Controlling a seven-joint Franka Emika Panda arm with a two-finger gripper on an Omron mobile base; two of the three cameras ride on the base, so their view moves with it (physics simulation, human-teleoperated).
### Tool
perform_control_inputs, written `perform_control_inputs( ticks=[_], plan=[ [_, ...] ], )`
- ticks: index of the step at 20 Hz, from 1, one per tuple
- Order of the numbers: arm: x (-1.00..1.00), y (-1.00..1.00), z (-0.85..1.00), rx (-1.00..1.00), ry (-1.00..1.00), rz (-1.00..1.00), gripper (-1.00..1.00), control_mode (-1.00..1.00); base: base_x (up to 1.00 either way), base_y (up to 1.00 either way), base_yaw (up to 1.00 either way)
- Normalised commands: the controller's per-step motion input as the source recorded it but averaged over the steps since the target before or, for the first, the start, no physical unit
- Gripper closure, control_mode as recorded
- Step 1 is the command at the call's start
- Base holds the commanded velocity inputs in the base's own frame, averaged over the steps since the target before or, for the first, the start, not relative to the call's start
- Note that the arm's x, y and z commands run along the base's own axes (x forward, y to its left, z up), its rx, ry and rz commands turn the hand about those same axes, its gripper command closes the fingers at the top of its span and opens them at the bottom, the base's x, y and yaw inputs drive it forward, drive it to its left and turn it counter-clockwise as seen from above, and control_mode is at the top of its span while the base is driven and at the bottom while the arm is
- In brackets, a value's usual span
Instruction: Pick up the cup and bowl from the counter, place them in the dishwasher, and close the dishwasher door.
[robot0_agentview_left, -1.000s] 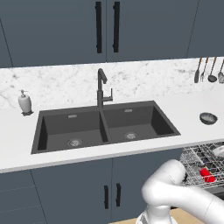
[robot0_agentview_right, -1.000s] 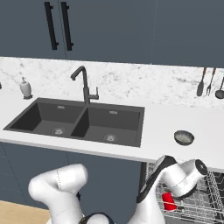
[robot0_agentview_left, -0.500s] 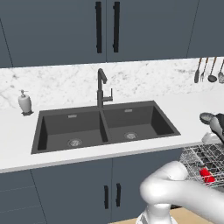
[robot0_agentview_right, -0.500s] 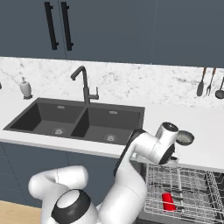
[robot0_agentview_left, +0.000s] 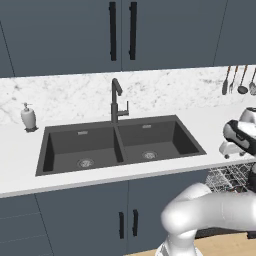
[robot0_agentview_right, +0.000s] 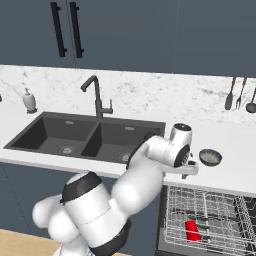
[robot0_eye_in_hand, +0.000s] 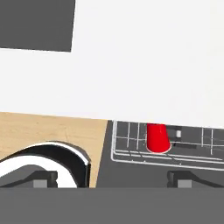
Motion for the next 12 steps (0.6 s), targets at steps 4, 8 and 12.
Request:
perform_control_inputs(
  ticks=[4, 8, 12],
  plan=[
    [0.51, -0.03, 0.0, -0.02, 0.03, 0.0, -1.0, -1.0, 0.0, 0.0, 0.0],
    [0.48, -0.1, 0.11, -0.01, -0.01, 0.0, -1.0, -1.0, 0.0, 0.0, 0.0],
    [0.71, -0.09, 0.0, -0.05, 0.02, 0.0, -1.0, -1.0, 0.0, 0.0, 0.0]
  ],
)
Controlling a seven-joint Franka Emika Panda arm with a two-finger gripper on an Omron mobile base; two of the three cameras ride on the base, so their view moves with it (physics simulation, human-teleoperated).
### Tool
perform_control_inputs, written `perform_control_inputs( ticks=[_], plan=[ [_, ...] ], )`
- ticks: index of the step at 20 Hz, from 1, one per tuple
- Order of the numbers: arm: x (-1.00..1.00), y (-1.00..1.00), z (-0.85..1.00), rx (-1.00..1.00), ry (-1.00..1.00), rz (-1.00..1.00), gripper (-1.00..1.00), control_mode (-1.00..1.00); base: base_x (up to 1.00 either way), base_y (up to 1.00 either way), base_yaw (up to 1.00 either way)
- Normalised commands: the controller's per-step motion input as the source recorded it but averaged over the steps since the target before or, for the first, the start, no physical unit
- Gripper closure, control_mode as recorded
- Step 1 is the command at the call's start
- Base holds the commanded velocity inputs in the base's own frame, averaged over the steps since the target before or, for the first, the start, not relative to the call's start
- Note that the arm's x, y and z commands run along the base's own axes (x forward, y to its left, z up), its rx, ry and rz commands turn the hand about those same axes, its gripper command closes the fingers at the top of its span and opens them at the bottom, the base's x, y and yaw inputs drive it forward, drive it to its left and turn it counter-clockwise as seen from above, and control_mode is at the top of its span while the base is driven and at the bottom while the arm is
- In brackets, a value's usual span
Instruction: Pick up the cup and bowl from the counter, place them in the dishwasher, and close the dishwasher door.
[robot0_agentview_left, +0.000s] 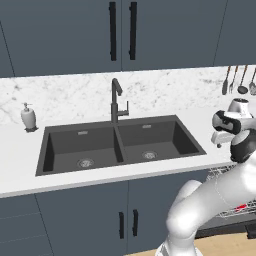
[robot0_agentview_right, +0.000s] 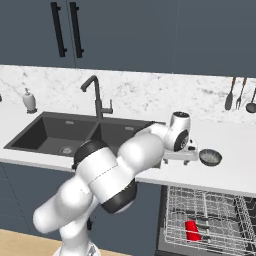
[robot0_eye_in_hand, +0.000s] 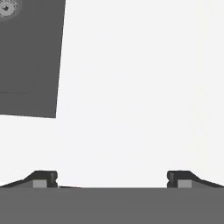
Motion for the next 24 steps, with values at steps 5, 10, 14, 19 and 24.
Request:
perform_control_inputs(
  ticks=[5, 10, 14, 19, 24],
  plan=[
    [0.47, -0.45, 0.0, -0.01, 0.0, 0.04, -1.0, -1.0, 0.0, 0.0, 0.0],
    [0.56, -0.32, 0.07, 0.0, -0.01, 0.01, -1.0, -1.0, 0.0, 0.0, 0.0],
    [0.56, -0.07, 0.0, -0.03, -0.06, 0.0, -1.0, -1.0, 0.0, 0.0, 0.0],
    [0.3, -0.19, -0.1, -0.11, -0.13, 0.0, -1.0, -1.0, 0.0, 0.0, 0.0],
    [-0.08, -0.22, -0.06, -0.16, -0.11, -0.07, -1.0, -1.0, 0.0, 0.0, 0.0]
  ],
)
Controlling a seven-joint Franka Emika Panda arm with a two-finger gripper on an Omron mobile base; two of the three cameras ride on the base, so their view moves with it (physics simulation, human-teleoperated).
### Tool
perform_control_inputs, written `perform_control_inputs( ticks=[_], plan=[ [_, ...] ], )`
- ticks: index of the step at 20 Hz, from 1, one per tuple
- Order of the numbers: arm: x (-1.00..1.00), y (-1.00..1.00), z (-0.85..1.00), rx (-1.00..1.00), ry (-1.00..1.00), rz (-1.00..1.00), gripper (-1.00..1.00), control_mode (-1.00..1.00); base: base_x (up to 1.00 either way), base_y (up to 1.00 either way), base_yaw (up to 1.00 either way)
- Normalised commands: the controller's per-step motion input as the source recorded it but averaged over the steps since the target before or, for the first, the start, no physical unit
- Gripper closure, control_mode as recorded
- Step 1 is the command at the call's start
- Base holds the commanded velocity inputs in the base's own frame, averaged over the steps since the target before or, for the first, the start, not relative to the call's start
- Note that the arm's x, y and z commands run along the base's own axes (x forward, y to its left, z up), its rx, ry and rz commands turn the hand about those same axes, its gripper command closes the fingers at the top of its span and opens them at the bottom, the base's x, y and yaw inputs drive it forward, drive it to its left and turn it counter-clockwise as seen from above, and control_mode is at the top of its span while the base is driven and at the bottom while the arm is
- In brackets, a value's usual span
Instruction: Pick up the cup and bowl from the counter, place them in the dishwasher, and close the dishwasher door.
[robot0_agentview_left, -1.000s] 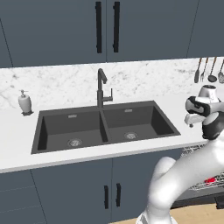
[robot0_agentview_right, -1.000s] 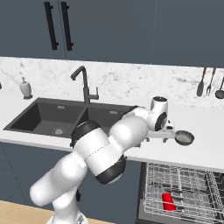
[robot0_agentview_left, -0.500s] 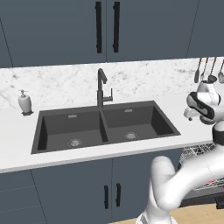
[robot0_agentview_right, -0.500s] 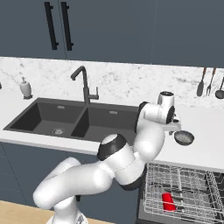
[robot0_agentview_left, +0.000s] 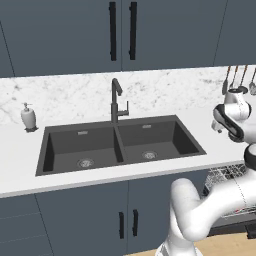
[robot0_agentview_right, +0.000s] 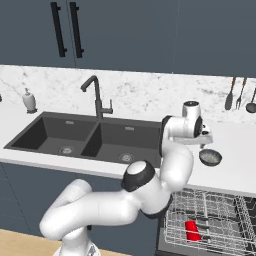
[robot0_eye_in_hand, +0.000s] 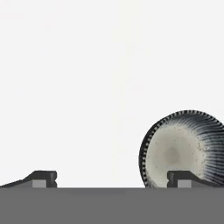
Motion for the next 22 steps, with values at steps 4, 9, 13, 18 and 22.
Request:
perform_control_inputs(
  ticks=[4, 9, 13, 18, 22],
  plan=[
    [-0.6, -0.18, -0.21, -0.08, -0.01, -0.16, -1.0, -1.0, 0.0, 0.0, 0.0],
    [-0.29, -0.21, -0.18, 0.0, 0.0, -0.03, -1.0, -1.0, 0.0, 0.0, 0.0],
    [0.0, -0.18, -0.33, 0.0, 0.02, 0.0, -1.0, -1.0, 0.0, 0.0, 0.0],
    [0.12, -0.06, -0.2, 0.01, 0.0, 0.04, -1.0, -1.0, 0.0, 0.0, 0.0],
    [0.15, -0.09, 0.09, 0.04, -0.07, 0.1, -1.0, -1.0, 0.0, 0.0, 0.0]
  ],
)
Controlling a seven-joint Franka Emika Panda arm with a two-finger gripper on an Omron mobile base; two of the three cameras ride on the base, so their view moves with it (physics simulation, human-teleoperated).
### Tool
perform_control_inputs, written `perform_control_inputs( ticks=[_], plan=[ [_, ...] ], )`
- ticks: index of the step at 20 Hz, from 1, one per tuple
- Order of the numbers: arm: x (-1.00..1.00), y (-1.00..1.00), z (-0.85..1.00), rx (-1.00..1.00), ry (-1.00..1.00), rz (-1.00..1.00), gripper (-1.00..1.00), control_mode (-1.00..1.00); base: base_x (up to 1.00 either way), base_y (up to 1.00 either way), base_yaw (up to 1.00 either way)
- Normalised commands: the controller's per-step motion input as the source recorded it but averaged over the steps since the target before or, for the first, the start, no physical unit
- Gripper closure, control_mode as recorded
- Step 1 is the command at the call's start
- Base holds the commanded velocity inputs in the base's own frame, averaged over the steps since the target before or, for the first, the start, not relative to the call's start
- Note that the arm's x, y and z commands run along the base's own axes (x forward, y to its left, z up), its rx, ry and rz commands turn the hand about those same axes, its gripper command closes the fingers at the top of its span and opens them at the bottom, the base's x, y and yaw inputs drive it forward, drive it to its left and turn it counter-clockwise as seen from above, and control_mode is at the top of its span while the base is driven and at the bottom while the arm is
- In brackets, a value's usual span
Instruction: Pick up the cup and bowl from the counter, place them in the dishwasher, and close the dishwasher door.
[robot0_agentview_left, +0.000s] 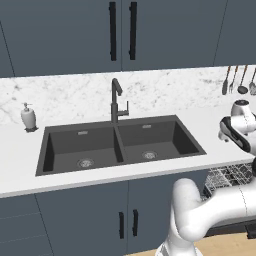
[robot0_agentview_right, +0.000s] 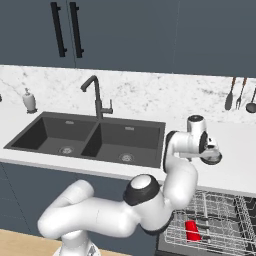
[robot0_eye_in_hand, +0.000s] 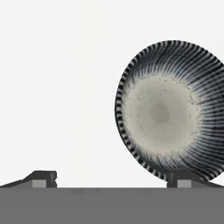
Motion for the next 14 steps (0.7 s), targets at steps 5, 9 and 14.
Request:
perform_control_inputs(
  ticks=[5, 9, 14],
  plan=[
    [-0.07, -0.02, 0.12, 0.0, -0.01, 0.08, -1.0, -1.0, 0.0, 0.0, 0.0],
    [0.04, 0.0, 0.03, 0.0, 0.0, 0.05, -1.0, -1.0, 0.0, 0.0, 0.0],
    [0.27, -0.04, 0.0, 0.0, 0.0, 0.19, -1.0, -1.0, 0.0, 0.0, 0.0]
  ],
)
